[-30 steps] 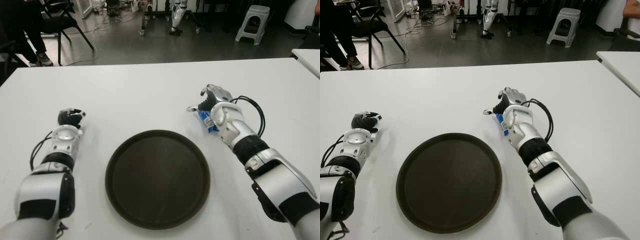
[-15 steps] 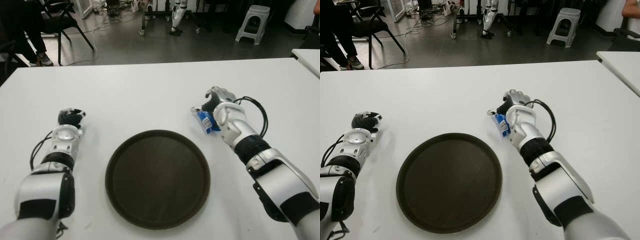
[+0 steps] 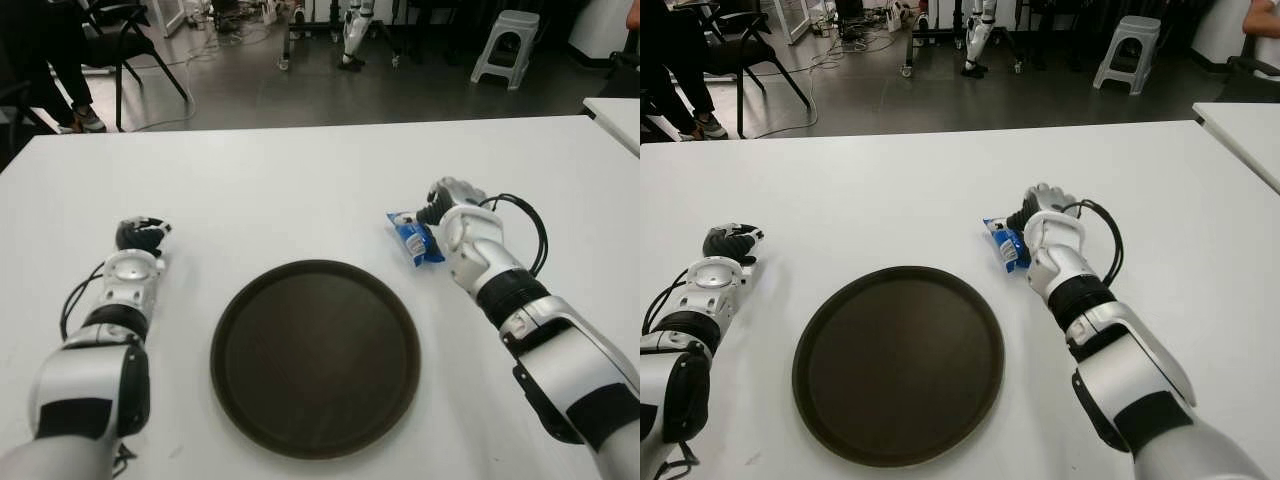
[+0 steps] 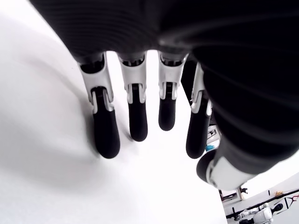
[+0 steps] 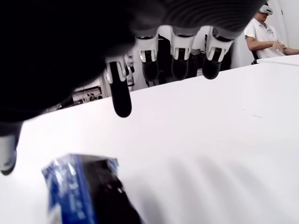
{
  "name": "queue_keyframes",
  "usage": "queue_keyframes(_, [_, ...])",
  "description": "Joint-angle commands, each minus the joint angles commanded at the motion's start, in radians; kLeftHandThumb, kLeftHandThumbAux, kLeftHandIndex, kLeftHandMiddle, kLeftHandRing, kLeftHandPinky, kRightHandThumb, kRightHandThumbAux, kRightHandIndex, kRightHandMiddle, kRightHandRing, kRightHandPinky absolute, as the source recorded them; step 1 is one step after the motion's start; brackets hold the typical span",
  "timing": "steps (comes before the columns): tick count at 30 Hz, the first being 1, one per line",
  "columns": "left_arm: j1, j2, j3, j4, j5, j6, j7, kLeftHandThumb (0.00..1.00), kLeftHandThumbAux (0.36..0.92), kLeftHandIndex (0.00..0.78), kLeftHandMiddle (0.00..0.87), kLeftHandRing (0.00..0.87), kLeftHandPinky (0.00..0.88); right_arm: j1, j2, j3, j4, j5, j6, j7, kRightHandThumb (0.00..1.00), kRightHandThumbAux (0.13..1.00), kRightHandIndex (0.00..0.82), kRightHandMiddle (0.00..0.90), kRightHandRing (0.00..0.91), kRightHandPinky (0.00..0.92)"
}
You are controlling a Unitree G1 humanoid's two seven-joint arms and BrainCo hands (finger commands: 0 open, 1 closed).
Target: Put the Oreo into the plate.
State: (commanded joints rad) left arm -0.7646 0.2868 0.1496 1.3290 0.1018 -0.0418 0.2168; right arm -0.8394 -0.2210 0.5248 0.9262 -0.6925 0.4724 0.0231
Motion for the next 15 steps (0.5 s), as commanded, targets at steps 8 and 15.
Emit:
queue_keyframes(8, [0.001,0.003,-0.011,0.001,0.008,0.001,0.005,0.691,0.719,0.413,0.149,0.185,0.190,-0.011,-0.003,0.024,0.036,-0.018,0.010,0.013,0.000,0.389,0.435,0.000,0.000,0.000])
queue_keyframes(15, [0.003,0.004,-0.005,0.001,-0.002,-0.004,0.002,0.691,0.718,0.412,0.154,0.202,0.216,-0.022,0.002,0.037,0.072,-0.021,0.010,0.013,0.000,0.382,0.429,0.000,0.000,0.000])
